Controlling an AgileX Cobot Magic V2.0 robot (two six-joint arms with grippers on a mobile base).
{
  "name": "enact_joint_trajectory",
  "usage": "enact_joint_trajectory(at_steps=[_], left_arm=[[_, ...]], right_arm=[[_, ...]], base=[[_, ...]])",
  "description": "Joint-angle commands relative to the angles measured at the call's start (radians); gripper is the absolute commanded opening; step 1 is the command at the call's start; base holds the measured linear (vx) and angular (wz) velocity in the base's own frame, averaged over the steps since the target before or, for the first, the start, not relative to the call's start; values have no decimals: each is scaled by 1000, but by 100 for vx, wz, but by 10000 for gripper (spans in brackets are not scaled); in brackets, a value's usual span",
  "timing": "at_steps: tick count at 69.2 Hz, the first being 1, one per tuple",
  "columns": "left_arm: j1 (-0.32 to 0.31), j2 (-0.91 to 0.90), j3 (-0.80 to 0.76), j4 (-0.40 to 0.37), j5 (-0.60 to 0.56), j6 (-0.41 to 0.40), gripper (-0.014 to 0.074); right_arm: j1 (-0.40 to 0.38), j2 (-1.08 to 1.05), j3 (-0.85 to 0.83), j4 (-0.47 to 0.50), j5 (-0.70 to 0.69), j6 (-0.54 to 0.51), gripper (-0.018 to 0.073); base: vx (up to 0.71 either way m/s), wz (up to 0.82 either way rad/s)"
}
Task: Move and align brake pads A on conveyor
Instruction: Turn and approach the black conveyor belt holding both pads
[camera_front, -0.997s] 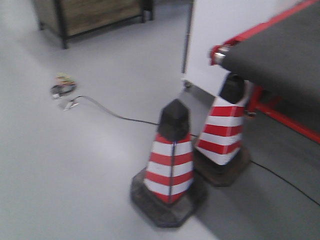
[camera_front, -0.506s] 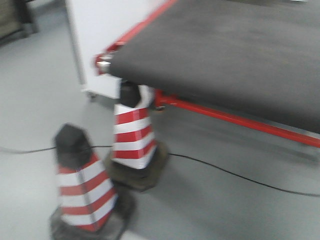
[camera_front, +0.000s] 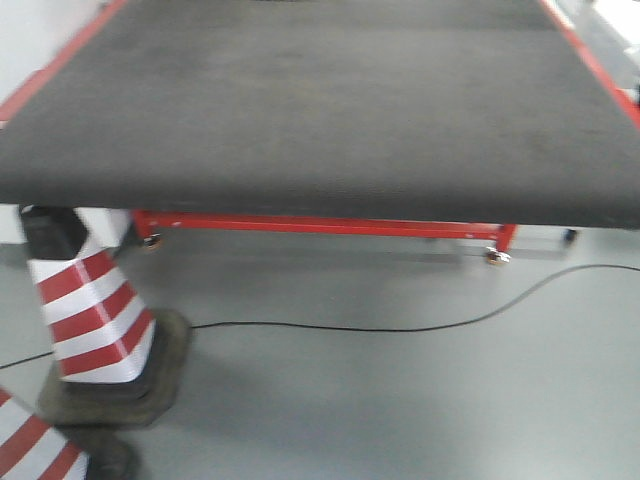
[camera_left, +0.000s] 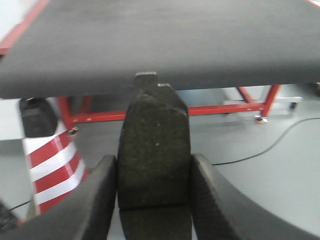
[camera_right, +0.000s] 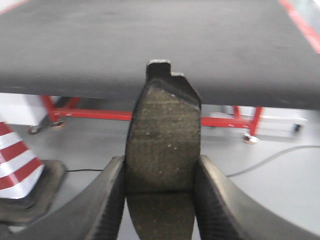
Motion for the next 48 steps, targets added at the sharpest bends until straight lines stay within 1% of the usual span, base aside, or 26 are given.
enact_joint_trajectory(at_steps=[1, 10, 26, 48], left_arm=[[-6, 13, -27, -8, -94, 1, -6], [-6, 13, -27, -8, -94, 1, -6], [-6, 13, -27, -8, -94, 1, -6], [-6, 13, -27, -8, -94, 1, -6]], right_arm=[[-5, 9, -28, 9, -94, -9, -5], [-5, 9, -28, 9, -94, -9, -5], [-5, 9, -28, 9, -94, -9, -5], [-5, 9, -28, 9, -94, -9, -5]], base=[[2, -46], [3, -34], [8, -16], [22, -17]])
